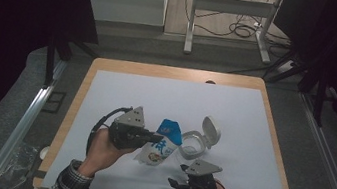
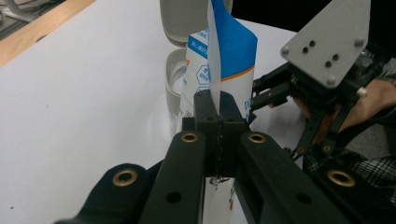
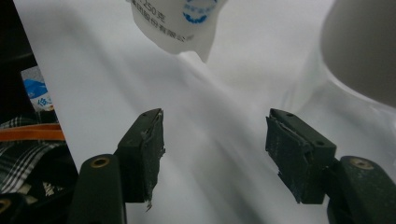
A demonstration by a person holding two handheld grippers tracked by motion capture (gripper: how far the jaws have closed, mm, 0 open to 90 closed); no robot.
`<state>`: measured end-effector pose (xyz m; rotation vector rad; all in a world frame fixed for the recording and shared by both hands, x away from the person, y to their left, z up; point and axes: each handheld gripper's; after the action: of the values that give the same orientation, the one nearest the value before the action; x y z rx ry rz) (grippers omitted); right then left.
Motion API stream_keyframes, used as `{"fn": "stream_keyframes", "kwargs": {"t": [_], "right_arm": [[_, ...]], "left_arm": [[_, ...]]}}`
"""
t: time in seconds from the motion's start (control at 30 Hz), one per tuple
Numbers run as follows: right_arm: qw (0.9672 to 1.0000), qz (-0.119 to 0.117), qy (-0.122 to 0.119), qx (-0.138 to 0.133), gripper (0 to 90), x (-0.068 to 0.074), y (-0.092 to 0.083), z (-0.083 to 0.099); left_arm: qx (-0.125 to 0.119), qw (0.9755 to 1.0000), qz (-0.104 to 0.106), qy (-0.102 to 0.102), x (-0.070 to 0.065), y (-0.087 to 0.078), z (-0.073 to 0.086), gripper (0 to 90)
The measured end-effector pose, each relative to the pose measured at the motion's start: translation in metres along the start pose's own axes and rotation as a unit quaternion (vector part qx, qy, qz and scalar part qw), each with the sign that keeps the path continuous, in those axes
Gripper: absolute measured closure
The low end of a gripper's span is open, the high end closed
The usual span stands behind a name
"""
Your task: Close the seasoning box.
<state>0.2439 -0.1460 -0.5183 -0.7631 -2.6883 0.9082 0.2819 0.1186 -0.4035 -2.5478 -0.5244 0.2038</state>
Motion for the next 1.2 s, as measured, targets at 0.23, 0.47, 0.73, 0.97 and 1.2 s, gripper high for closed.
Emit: {"fn": "stream_keyframes", "kwargs": {"t": [0.23, 0.47, 0.73, 0.97, 1.2], "right_arm": [[0.9999, 0.009, 0.003, -0.004, 39.7, 0.01, 0.014, -0.004], [0.9997, 0.016, 0.002, -0.018, 42.3, 0.019, 0.026, -0.007], [0.9986, 0.027, -0.001, -0.047, 42.3, 0.026, 0.036, -0.012], [0.9976, 0.026, 0.005, -0.064, 42.3, 0.028, 0.044, -0.015], [0.9967, 0.03, 0.002, -0.076, 42.3, 0.027, 0.049, -0.018]], "left_arm": [[-0.002, 0.9999, -0.005, 0.009, -0.004, -0.003, -0.003, 90.0], [-0.006, 0.9999, -0.004, 0.01, -0.007, -0.008, -0.008, 90.0], [-0.003, 0.9999, -0.013, 0.007, -0.012, -0.013, -0.017, 90.0], [-0.003, 0.9999, -0.011, 0.008, -0.016, -0.016, -0.023, 90.0], [-0.005, 0.9999, -0.002, 0.009, -0.021, -0.018, -0.027, 90.0]]}}
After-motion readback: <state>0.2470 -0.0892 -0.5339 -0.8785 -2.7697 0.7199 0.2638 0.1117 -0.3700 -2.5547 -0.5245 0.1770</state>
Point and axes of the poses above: each handheld gripper's, and its own axes: y roughly forward along the jaws, z roughly out of its underside, x roughly to its left, and after that the axes turned 2 degrees about -x, right-handed
